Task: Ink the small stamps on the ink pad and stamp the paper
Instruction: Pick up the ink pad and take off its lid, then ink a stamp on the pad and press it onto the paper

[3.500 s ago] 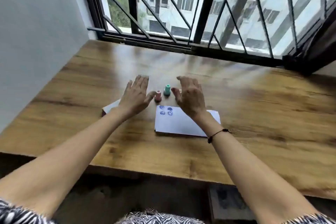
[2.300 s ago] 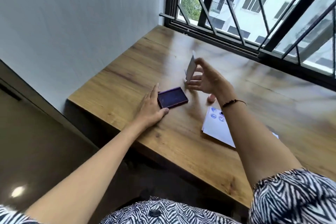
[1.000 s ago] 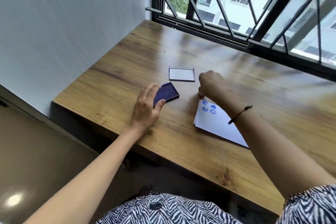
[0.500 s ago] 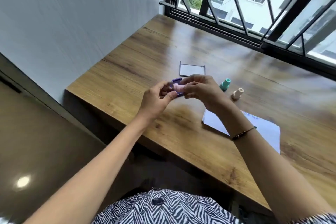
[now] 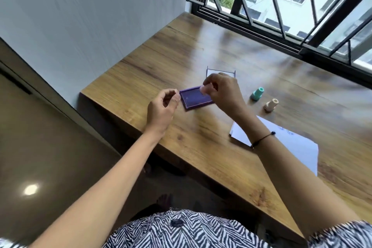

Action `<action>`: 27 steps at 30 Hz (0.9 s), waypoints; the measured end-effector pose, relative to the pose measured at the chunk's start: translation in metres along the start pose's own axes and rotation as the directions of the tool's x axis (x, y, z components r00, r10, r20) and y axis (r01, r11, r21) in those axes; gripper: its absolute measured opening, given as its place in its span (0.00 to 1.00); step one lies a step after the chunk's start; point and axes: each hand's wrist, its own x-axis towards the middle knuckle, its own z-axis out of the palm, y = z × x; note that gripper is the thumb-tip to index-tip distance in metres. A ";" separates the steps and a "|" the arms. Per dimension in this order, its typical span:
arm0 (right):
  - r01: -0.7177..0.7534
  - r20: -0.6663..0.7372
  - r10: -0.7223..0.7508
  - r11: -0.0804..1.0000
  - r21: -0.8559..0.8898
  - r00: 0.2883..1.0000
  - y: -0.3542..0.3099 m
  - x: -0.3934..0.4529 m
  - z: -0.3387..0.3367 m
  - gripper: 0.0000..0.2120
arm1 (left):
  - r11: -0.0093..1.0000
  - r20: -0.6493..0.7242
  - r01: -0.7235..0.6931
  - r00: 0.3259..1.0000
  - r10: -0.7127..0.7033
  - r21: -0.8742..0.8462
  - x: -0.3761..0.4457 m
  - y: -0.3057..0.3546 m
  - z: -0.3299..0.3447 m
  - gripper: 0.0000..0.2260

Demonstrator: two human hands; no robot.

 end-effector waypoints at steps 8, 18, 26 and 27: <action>0.319 0.251 -0.235 0.868 -0.381 0.939 -0.009 0.009 0.031 0.06 | 0.995 -0.005 0.007 1.000 -0.007 0.095 -0.001 0.002 0.005 0.08; 0.411 0.447 -0.222 0.826 -0.385 0.866 -0.011 0.031 0.026 0.06 | 0.989 -0.005 -0.007 1.000 0.008 0.149 -0.005 0.003 0.005 0.08; 0.400 0.422 -0.245 0.854 -0.332 0.873 -0.005 0.026 0.030 0.05 | 0.975 -0.009 -0.093 0.995 0.097 0.204 -0.010 0.003 0.008 0.06; 0.388 0.411 -0.241 0.863 -0.324 0.879 -0.004 0.024 0.030 0.05 | 0.973 -0.011 -0.103 0.994 0.108 0.207 -0.011 0.003 0.009 0.06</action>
